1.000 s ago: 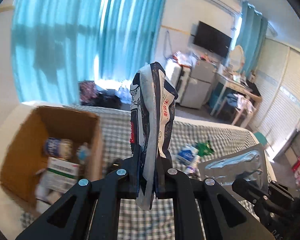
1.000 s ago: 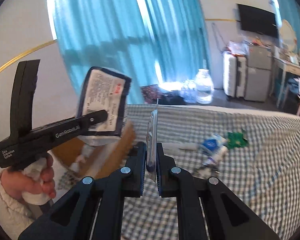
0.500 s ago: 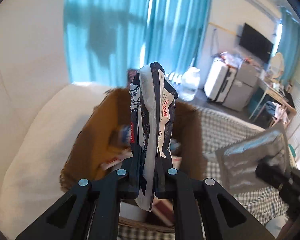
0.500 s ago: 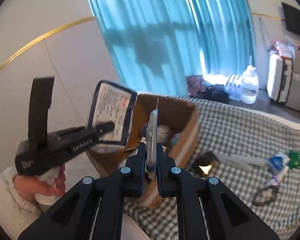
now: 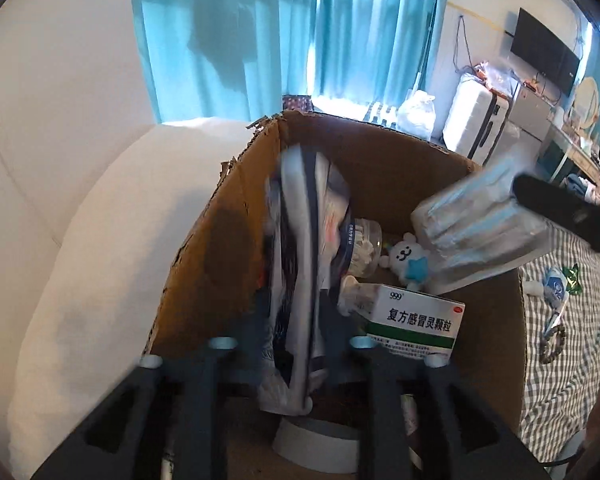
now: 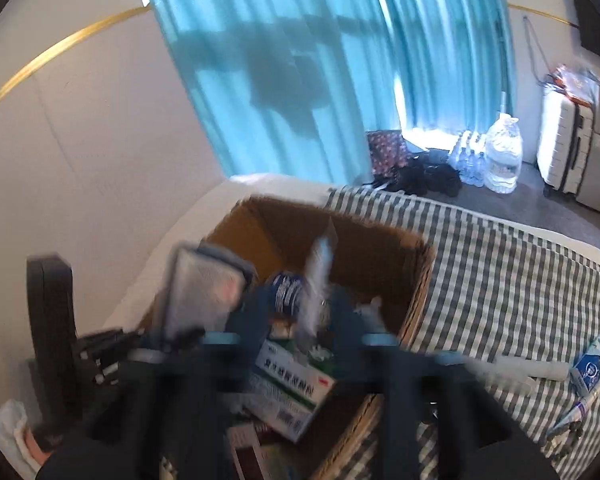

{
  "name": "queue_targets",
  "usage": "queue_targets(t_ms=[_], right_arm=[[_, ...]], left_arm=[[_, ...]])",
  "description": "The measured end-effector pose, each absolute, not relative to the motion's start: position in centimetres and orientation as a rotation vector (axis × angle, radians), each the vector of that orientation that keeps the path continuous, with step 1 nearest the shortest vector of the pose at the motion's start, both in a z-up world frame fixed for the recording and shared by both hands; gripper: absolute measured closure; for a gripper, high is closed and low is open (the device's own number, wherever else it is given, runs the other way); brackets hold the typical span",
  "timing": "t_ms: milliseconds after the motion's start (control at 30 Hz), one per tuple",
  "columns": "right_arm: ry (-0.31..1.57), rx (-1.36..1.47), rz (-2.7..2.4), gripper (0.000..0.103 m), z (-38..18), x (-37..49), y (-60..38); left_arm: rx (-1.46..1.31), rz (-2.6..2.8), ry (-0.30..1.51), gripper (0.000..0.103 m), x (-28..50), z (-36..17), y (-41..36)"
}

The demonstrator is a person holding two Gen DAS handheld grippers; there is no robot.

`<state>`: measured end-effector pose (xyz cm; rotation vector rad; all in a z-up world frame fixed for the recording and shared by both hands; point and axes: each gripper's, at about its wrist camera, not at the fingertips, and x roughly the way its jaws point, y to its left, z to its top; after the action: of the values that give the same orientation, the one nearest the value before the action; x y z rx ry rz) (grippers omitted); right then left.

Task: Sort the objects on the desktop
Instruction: 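Carry the tissue pack and blister pack into the cardboard box and open both tools, then move both tools back over the black case and bead bracelet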

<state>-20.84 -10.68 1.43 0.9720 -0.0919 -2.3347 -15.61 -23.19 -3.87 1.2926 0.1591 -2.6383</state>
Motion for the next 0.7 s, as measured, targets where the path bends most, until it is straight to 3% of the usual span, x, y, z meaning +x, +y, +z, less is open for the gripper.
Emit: queue_targets(t_ms=[33, 100, 300, 700], right_arm=[[-0.121, 0.948, -2.355, 0.032, 1.7, -20.8, -10.2], [-0.153, 0.923, -2.374, 0.032, 2.1, -20.7, -9.3], [-0.238, 0.944, -2.468, 0.032, 2.8, -19.2, -4.0], [-0.339, 0.912, -2.827, 0.032, 5.8, -11.1, 14.1]], left_arm=[[1.278, -2.623, 0.146, 0.029, -15.5, -3.8, -23.1], [1.228, -2.62, 0.13, 0.018, -15.0, -3.7, -22.7], [1.225, -2.623, 0.119, 0.017, -13.3, -2.9, -21.1], [1.093, -2.816, -0.002, 0.0, -10.1, 2.2, -10.0]])
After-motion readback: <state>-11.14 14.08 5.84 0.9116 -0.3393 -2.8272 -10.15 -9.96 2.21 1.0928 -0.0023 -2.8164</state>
